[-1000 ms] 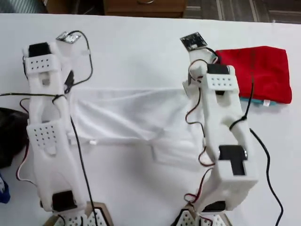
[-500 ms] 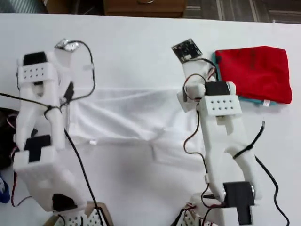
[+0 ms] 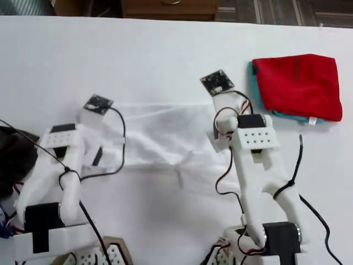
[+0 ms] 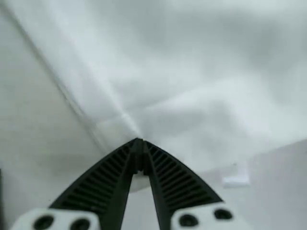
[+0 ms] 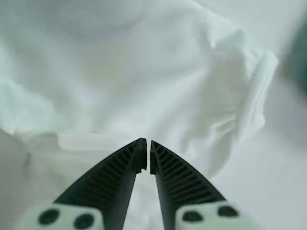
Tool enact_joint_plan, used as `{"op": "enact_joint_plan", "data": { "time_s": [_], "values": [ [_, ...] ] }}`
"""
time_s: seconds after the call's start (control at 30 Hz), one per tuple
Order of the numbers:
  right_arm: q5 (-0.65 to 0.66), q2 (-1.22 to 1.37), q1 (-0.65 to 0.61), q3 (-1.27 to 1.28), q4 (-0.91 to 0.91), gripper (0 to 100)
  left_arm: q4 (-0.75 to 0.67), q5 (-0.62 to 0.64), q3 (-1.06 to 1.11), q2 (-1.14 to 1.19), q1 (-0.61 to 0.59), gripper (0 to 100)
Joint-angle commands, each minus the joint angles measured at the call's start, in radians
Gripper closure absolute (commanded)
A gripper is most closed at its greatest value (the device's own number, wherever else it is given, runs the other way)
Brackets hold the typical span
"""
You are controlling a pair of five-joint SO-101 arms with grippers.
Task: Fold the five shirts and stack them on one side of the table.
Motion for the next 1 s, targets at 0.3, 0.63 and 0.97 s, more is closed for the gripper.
{"op": "enact_joint_plan", "data": {
  "time_s": [0.3,0.63,0.97],
  "values": [
    [-0.008,-0.051,-0.136,0.147,-0.14,97.8,-0.064,0.0,0.064,-0.054,0.006,97],
    [0.118,-0.067,-0.142,0.178,0.067,97.8,-0.084,0.002,0.065,-0.054,0.008,97],
    [0.114,-0.213,-0.134,0.043,-0.002,97.8,-0.084,0.002,0.064,-0.052,0.008,97]
  ]
}}
